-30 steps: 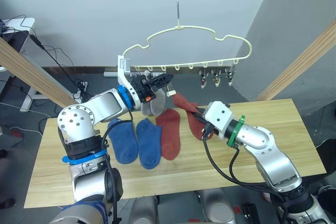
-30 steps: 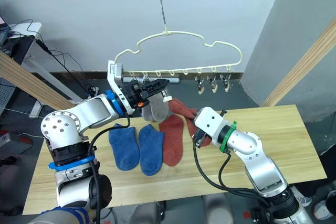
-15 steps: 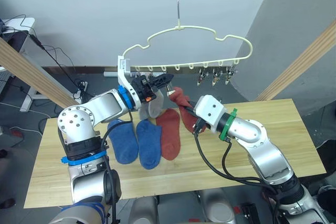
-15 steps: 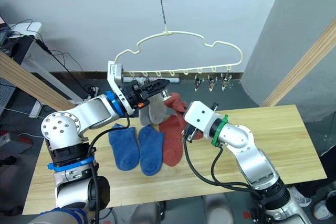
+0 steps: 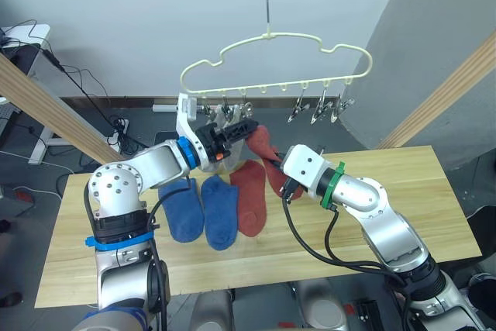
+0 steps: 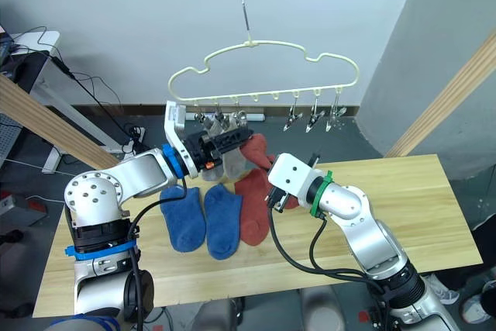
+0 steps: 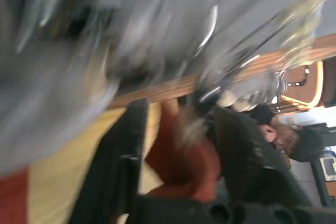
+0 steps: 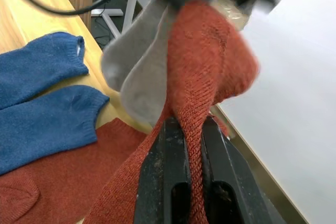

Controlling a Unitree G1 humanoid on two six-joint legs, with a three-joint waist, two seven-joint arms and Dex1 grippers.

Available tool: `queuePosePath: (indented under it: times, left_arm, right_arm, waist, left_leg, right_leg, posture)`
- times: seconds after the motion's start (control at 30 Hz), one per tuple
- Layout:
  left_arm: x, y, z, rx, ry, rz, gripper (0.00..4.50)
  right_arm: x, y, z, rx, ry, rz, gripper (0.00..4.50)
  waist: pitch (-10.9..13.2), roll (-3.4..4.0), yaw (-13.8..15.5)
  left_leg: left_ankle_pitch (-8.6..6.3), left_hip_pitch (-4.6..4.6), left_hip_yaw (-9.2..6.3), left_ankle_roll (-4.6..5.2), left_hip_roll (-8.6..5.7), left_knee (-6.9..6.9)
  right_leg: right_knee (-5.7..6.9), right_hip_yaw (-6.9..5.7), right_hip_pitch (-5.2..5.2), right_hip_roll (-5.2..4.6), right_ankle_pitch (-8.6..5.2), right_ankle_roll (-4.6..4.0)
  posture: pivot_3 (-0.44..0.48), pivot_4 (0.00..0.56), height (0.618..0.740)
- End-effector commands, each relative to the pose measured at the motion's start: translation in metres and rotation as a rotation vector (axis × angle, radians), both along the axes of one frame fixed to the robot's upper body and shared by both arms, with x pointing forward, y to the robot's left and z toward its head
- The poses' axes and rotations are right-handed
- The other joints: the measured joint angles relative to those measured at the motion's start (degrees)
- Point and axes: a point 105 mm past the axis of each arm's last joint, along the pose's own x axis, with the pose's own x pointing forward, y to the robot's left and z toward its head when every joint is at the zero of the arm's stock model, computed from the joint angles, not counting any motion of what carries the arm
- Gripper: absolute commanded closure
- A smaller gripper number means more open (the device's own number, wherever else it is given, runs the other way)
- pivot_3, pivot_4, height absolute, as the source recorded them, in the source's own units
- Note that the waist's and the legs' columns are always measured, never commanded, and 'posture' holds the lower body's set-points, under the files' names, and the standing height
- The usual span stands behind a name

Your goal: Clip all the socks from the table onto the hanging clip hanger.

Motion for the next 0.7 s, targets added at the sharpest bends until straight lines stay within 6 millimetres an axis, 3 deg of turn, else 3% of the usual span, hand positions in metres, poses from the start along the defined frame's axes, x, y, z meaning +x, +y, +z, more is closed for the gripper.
queuePosePath:
  times: [0.03,0.13,0.27,0.37,0.4,0.47,0.57,0.7]
  left_arm:
    - [-0.001,0.001,0.010,0.001,-0.043,-0.003,1.06]
    - [-0.003,0.004,0.015,-0.002,-0.057,-0.008,0.10]
    - [-0.020,0.004,0.020,0.067,-0.111,-0.088,0.03]
    - [-0.039,0.007,0.001,0.340,-0.147,-0.162,0.03]
    - [-0.045,0.009,-0.007,0.433,-0.170,-0.190,0.00]
    - [-0.053,0.014,-0.013,0.495,-0.201,-0.214,0.00]
    - [-0.056,0.023,-0.016,0.562,-0.317,-0.202,0.00]
    - [-0.055,0.031,-0.012,0.530,-0.440,-0.103,0.00]
  right_arm:
    - [-0.004,0.003,0.008,0.022,-0.035,0.015,4.50]
    - [-0.003,0.002,0.006,0.024,-0.022,0.011,4.50]
    - [0.002,0.000,0.002,0.062,0.028,-0.015,4.50]
    - [0.006,-0.003,-0.001,0.144,0.118,-0.037,4.50]
    - [0.007,-0.004,-0.002,0.152,0.132,-0.037,3.95]
    - [0.008,-0.010,-0.005,0.165,0.167,-0.045,3.53]
    - [0.008,-0.025,-0.011,0.145,0.188,-0.058,2.45]
    - [0.004,-0.049,-0.020,0.107,0.209,-0.092,0.97]
  waist:
    - [0.0,0.00,0.1]
    - [0.0,0.00,0.1]
    - [0.0,0.00,0.0]
    - [0.0,0.02,0.0]
    - [0.0,0.02,-0.1]
    - [0.1,0.11,0.2]
    - [0.1,0.11,1.3]
    - [0.1,0.15,2.5]
  left_leg:
    - [0.00,-0.02,0.00,0.00,0.00,0.00]
    - [0.00,-0.05,0.01,0.00,-0.02,-0.01]
    - [-0.01,-0.06,0.01,0.01,0.00,-0.06]
    - [-0.01,-0.07,0.01,0.00,0.01,-0.10]
    - [-0.01,-0.06,0.03,0.00,0.00,-0.13]
    - [-0.01,-0.04,0.06,0.00,0.00,-0.20]
    - [-0.01,-0.10,0.02,0.00,0.02,-0.19]
    - [-0.01,-0.20,0.05,0.00,0.01,-0.25]
  right_leg:
    - [-0.02,0.00,-0.01,0.00,0.00,0.00]
    - [-0.09,0.00,-0.01,-0.03,0.00,0.00]
    - [-0.15,-0.02,-0.02,-0.02,0.00,0.00]
    - [-0.16,-0.01,-0.04,-0.02,0.00,0.00]
    - [-0.15,0.01,-0.04,-0.02,0.00,0.00]
    - [-0.20,0.04,-0.05,-0.01,-0.01,-0.01]
    - [-0.22,-0.01,-0.11,-0.02,-0.02,-0.03]
    - [-0.29,0.00,-0.22,-0.04,-0.04,-0.07]
  posture:
    - [-0.191,0.329,0.740]
    - [-0.186,0.331,0.740]
    - [-0.175,0.332,0.740]
    - [-0.160,0.334,0.740]
    - [-0.149,0.334,0.740]
    - [-0.136,0.333,0.740]
    - [-0.120,0.335,0.740]
    - [-0.118,0.332,0.740]
